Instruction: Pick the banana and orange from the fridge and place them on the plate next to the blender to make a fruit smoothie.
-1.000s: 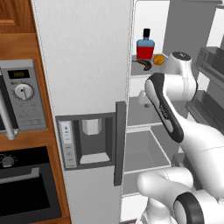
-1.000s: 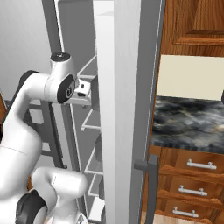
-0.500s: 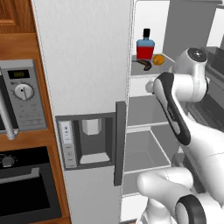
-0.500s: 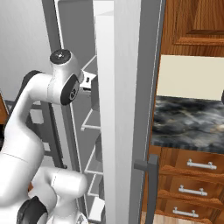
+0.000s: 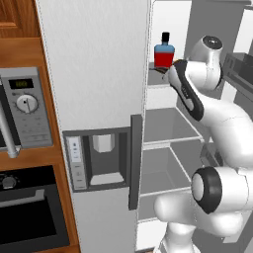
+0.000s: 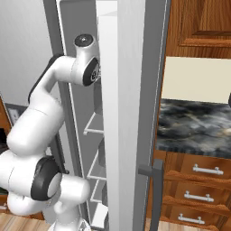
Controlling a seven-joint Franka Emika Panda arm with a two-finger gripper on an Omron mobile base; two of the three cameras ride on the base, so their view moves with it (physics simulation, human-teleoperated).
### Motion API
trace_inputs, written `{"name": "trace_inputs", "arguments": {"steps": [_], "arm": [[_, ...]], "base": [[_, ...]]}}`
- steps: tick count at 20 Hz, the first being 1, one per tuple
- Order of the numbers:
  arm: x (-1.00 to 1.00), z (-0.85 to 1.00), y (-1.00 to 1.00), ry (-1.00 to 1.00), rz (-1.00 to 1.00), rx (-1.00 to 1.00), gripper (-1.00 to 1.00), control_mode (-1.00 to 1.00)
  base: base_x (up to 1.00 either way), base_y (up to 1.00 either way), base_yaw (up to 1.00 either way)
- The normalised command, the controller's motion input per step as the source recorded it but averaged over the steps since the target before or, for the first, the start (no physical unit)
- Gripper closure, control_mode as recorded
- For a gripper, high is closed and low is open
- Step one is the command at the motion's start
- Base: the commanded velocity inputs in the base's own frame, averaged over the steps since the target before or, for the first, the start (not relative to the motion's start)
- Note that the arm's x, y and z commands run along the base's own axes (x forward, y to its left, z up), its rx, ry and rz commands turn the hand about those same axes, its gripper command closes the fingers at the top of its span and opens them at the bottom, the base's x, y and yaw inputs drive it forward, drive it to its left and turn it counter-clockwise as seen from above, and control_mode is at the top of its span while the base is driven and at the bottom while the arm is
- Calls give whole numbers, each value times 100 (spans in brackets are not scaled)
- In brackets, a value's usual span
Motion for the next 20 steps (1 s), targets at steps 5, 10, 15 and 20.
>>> {"name": "trace_inputs", "arguments": {"steps": [5,10,15,20], "arm": [[100,0,-17,0,0,0,-100,-100],[100,-11,-1,0,0,0,-100,-100],[100,-9,0,0,0,0,-100,-100],[91,-15,0,1,0,0,-100,-100]], "base": [[0,0,0],[0,0,0],[0,0,0],[0,0,0]]}}
